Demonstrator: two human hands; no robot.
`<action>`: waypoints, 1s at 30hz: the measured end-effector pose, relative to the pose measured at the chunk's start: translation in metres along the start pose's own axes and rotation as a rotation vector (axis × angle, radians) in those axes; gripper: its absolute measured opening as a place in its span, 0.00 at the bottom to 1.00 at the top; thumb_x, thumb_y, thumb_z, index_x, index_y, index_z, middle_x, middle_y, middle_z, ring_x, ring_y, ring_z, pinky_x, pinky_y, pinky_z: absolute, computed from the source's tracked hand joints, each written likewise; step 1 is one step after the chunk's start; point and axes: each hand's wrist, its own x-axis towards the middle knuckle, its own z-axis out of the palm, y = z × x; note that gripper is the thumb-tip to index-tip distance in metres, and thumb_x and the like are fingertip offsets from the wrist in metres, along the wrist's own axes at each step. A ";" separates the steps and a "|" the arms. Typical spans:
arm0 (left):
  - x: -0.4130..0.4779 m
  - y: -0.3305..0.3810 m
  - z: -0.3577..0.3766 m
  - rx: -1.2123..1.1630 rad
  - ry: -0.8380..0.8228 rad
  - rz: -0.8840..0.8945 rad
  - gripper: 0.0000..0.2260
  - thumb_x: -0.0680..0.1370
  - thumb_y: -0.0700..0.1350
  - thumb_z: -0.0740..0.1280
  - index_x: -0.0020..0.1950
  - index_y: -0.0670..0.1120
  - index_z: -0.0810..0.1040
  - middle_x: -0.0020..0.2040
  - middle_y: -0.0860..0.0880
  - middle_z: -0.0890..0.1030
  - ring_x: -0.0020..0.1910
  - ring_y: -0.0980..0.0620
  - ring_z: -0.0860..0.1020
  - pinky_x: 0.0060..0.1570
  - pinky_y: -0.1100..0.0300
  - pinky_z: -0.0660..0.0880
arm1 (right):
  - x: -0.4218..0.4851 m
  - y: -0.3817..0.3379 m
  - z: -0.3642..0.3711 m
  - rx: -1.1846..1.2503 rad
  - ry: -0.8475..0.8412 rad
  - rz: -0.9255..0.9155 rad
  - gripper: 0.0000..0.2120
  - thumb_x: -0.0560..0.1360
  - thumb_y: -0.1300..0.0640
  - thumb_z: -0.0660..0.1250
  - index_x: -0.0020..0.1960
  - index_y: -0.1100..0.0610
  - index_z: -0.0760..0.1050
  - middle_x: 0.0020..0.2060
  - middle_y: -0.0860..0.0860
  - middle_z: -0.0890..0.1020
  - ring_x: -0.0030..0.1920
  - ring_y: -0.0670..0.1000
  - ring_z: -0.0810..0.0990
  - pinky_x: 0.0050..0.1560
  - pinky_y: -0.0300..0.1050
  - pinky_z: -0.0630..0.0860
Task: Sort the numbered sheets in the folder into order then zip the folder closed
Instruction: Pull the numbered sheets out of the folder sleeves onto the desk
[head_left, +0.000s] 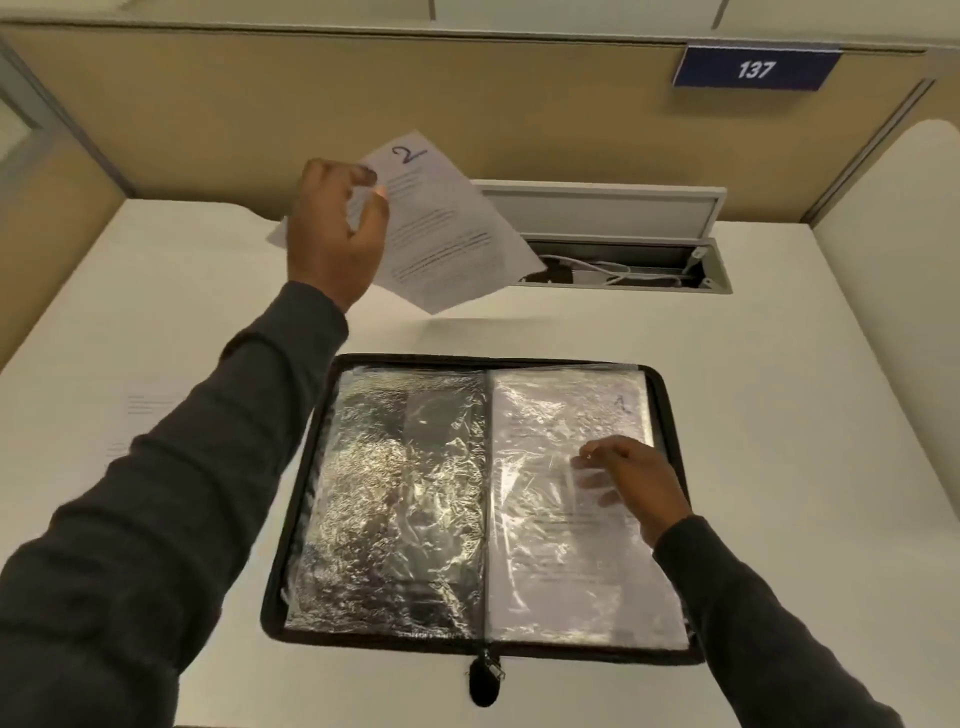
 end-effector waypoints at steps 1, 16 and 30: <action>-0.001 -0.004 -0.015 0.030 0.057 0.010 0.14 0.79 0.48 0.61 0.52 0.38 0.78 0.53 0.39 0.76 0.51 0.47 0.75 0.49 0.65 0.67 | -0.001 -0.006 0.009 0.007 -0.023 -0.021 0.06 0.79 0.60 0.66 0.50 0.59 0.81 0.43 0.52 0.88 0.44 0.55 0.85 0.40 0.45 0.78; 0.006 -0.091 -0.175 0.534 0.332 -0.001 0.20 0.81 0.61 0.55 0.39 0.48 0.71 0.38 0.47 0.70 0.40 0.47 0.70 0.44 0.52 0.68 | -0.028 -0.038 0.211 -0.175 -0.489 -0.218 0.12 0.79 0.43 0.68 0.55 0.49 0.84 0.55 0.42 0.85 0.58 0.43 0.82 0.64 0.48 0.76; -0.075 -0.256 -0.115 0.951 -0.630 -0.128 0.27 0.80 0.64 0.52 0.50 0.44 0.79 0.50 0.43 0.80 0.52 0.42 0.76 0.54 0.50 0.68 | -0.040 -0.008 0.237 -0.362 -0.410 -0.318 0.19 0.77 0.42 0.68 0.67 0.43 0.74 0.69 0.42 0.72 0.67 0.46 0.74 0.60 0.37 0.72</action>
